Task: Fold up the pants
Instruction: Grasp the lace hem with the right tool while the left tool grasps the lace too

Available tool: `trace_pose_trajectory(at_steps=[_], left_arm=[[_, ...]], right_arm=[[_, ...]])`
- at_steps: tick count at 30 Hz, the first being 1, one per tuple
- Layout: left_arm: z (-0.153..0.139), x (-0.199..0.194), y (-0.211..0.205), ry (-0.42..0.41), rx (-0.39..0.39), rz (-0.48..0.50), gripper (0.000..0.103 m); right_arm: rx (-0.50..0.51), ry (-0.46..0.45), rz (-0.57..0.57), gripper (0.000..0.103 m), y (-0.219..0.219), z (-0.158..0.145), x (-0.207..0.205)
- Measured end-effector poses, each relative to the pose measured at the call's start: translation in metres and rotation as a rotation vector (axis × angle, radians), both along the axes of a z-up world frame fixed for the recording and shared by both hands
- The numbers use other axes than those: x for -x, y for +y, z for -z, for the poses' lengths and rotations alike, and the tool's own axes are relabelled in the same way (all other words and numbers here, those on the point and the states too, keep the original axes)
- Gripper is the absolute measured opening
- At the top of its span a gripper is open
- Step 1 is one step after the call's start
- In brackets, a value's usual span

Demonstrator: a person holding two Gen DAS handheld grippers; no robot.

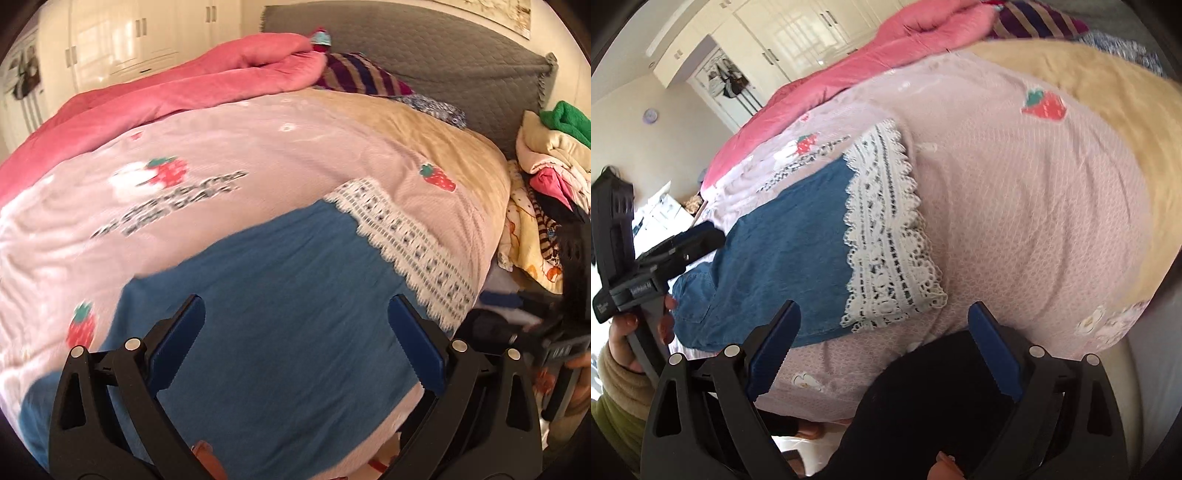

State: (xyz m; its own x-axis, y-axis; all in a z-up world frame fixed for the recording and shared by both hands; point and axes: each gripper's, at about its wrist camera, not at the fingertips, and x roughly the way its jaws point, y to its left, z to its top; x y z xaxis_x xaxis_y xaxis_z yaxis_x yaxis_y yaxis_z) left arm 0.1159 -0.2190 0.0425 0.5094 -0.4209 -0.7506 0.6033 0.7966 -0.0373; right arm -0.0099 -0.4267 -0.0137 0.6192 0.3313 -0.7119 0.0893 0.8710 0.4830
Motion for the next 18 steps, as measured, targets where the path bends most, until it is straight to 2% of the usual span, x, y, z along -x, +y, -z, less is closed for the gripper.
trace_pose_trajectory(at_steps=[5, 6, 10, 11, 13, 14, 18], left_arm=[[0.006, -0.032, -0.032, 0.028, -0.029, 0.024, 0.093], [0.009, -0.038, -0.038, 0.034, -0.037, 0.029, 0.093], [0.026, -0.068, -0.059, 0.067, -0.072, 0.032, 0.093], [0.030, -0.074, -0.063, 0.068, -0.083, 0.035, 0.093], [0.037, -0.087, -0.073, 0.067, -0.102, 0.047, 0.093], [0.039, -0.092, -0.076, 0.071, -0.099, 0.055, 0.093], [0.045, -0.110, -0.088, 0.112, -0.056, 0.106, 0.093]], right_arm=[[-0.076, 0.030, 0.014, 0.089, -0.002, 0.008, -0.011], [-0.081, 0.029, 0.014, 0.082, -0.002, 0.008, -0.013], [-0.072, 0.017, 0.015, 0.069, 0.004, 0.008, -0.018], [-0.066, 0.015, 0.023, 0.063, 0.004, 0.008, -0.019], [-0.065, 0.005, 0.040, 0.056, 0.003, 0.007, -0.016], [-0.066, -0.001, 0.049, 0.051, 0.002, 0.007, -0.014], [-0.086, -0.024, 0.075, 0.043, -0.004, 0.008, -0.005]])
